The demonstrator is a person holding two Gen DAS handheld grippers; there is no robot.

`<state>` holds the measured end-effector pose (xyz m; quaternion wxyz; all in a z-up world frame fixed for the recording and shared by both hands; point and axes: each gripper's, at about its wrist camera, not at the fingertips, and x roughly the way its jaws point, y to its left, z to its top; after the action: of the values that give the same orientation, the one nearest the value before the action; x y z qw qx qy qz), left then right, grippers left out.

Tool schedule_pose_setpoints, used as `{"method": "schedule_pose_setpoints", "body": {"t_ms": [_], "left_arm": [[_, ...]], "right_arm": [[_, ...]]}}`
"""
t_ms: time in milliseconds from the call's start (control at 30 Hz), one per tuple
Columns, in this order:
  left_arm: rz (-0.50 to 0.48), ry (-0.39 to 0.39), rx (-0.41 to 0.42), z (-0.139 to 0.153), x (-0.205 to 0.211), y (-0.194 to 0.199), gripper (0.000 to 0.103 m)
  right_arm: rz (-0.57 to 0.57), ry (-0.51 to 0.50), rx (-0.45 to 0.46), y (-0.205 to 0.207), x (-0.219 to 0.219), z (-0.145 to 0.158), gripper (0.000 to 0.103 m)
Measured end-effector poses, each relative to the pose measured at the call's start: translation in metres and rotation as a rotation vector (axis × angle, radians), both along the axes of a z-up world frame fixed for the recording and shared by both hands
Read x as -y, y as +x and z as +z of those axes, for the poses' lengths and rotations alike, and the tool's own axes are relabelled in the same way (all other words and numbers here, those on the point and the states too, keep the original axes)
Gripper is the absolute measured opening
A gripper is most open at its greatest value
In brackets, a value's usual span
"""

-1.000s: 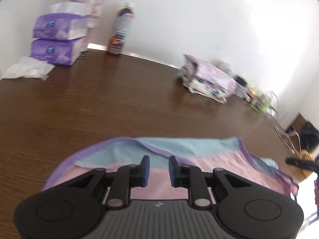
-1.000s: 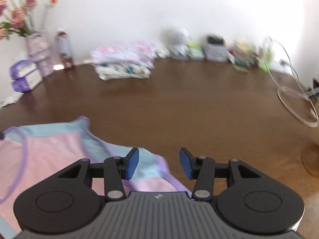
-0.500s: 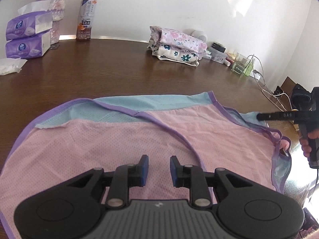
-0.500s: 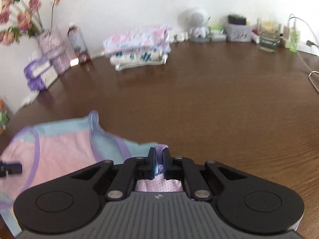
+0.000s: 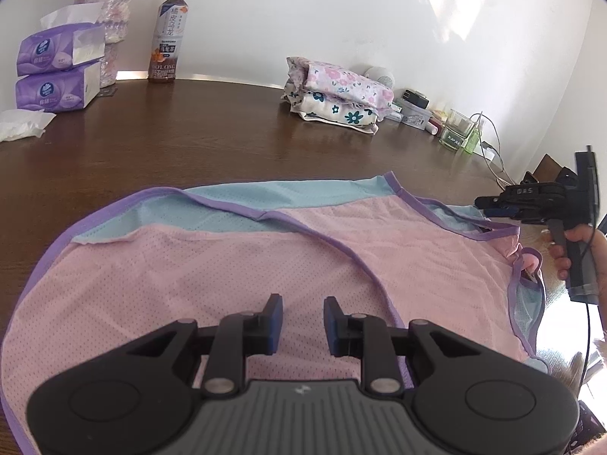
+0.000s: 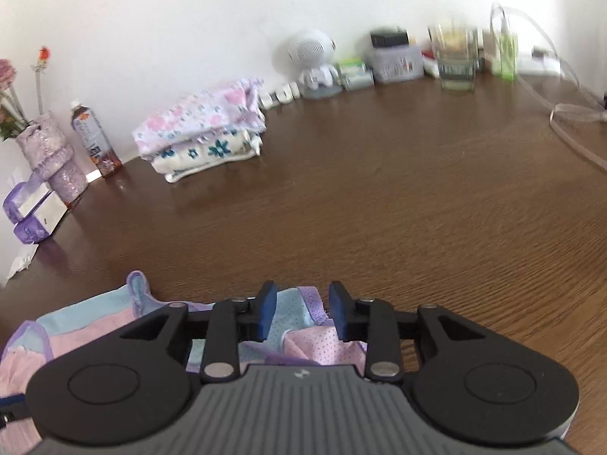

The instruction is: Fold clothes

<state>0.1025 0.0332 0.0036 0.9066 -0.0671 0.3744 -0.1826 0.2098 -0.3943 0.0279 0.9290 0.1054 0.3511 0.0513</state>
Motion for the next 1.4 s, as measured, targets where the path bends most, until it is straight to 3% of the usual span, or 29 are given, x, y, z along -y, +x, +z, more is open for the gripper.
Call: {"method": "schedule_pose_setpoints", "body": {"t_ms": [100,200,267,300,467,567,667,767,800,833,867,967,1067,1233,1367,1400], "left_arm": [[-0.003,-0.004,0.006,-0.001,0.000,0.000,0.022],[-0.004,-0.007,0.013,-0.001,-0.001,-0.001,0.022],[-0.003,-0.006,0.016,-0.001,-0.001,-0.002,0.022],[-0.003,-0.006,0.018,-0.001,-0.001,-0.002,0.022],[-0.001,-0.015,0.022,-0.002,-0.001,-0.003,0.022],[0.000,-0.020,0.024,-0.003,-0.002,-0.004,0.022],[0.000,-0.025,0.028,-0.003,-0.002,-0.005,0.022],[0.001,-0.032,0.031,-0.004,-0.004,-0.005,0.022],[0.001,-0.034,0.031,-0.004,-0.004,-0.005,0.022],[0.000,-0.036,0.031,-0.004,-0.004,-0.005,0.022],[0.000,-0.036,0.031,-0.005,-0.004,-0.005,0.022],[-0.002,-0.038,0.033,-0.005,-0.004,-0.005,0.022],[-0.002,-0.043,0.034,-0.005,-0.004,-0.005,0.022],[0.000,-0.041,0.038,-0.005,-0.003,-0.006,0.022],[0.001,-0.036,0.041,-0.005,-0.001,-0.007,0.022],[0.001,-0.033,0.044,-0.005,-0.001,-0.007,0.022]], "right_arm": [[0.072,-0.112,0.020,-0.018,-0.010,0.007,0.036],[0.134,-0.203,-0.030,-0.018,-0.021,0.000,0.035],[0.156,-0.247,-0.067,-0.013,-0.026,-0.007,0.025],[0.160,-0.251,-0.078,-0.009,-0.028,-0.009,0.006],[0.094,-0.240,0.003,0.009,-0.031,0.004,0.004],[0.063,-0.298,0.051,0.022,-0.038,0.009,0.004],[0.050,-0.363,0.029,0.037,-0.046,-0.001,0.004],[0.051,-0.345,-0.015,0.047,-0.046,-0.013,0.008],[0.047,-0.314,-0.017,0.047,-0.043,-0.014,0.015],[0.031,-0.273,-0.018,0.046,-0.039,-0.012,0.029],[0.007,-0.230,-0.012,0.043,-0.033,-0.009,0.034],[-0.038,-0.114,0.051,0.018,-0.016,0.010,0.039],[-0.004,-0.046,0.089,-0.022,-0.004,0.028,0.041],[0.089,-0.174,0.066,-0.078,-0.016,0.027,0.041],[0.093,-0.230,0.008,-0.089,-0.026,0.008,0.040],[0.086,-0.232,-0.003,-0.089,-0.027,0.003,0.035]]}}
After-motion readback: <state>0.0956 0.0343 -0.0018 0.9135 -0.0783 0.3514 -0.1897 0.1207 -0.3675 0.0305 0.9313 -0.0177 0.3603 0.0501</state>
